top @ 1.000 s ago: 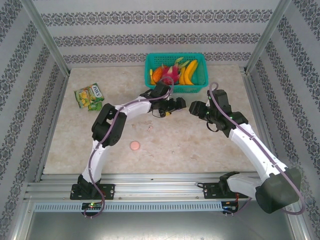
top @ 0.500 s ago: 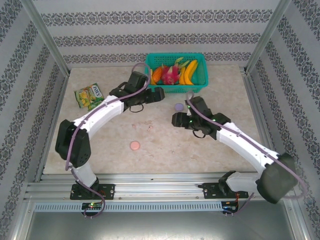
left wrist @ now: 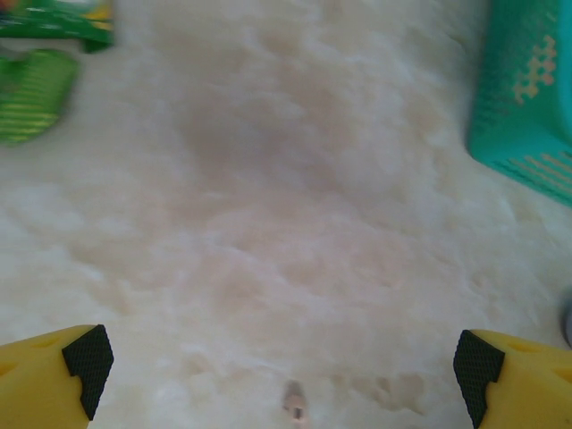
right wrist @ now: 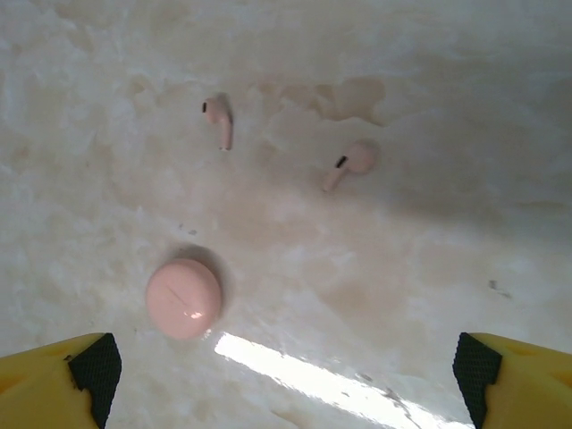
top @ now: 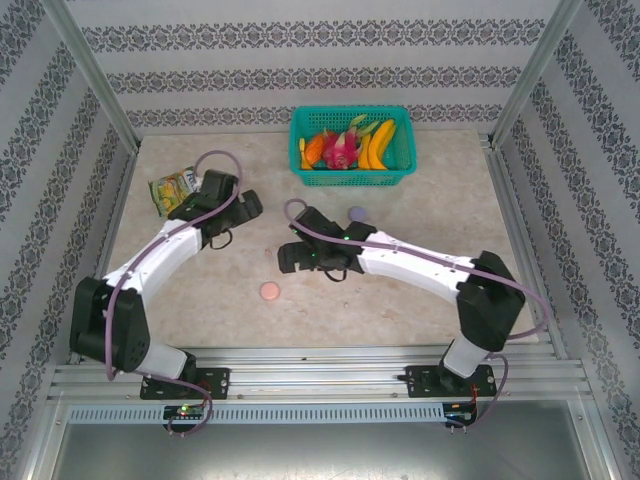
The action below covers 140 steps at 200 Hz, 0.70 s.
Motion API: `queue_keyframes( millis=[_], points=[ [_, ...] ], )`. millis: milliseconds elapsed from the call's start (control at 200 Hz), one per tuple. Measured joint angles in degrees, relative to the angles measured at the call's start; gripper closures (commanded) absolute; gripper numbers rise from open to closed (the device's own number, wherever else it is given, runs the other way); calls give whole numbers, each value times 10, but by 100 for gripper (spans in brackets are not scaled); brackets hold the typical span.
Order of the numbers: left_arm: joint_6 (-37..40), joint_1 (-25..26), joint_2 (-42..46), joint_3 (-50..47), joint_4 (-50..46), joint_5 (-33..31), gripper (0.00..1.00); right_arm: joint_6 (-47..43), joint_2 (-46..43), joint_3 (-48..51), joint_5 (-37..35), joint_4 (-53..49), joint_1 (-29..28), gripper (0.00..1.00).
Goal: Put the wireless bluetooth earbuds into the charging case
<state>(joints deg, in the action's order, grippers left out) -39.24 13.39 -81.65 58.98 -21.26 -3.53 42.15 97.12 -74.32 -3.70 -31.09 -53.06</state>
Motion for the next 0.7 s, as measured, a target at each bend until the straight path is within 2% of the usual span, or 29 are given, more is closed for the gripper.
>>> queue_keyframes(
  millis=[275, 510, 699],
  points=[
    [-68, -83, 44, -60, 43, 16, 0, 124, 61, -52, 9, -11, -19, 5],
    [-102, -102, 33, -61, 70, 49, 0, 251, 79, -64, 12, -55, -27, 11],
    [-120, -117, 23, -80, 93, 74, 0, 303, 152, -157, 12, -121, -47, 10]
  ],
)
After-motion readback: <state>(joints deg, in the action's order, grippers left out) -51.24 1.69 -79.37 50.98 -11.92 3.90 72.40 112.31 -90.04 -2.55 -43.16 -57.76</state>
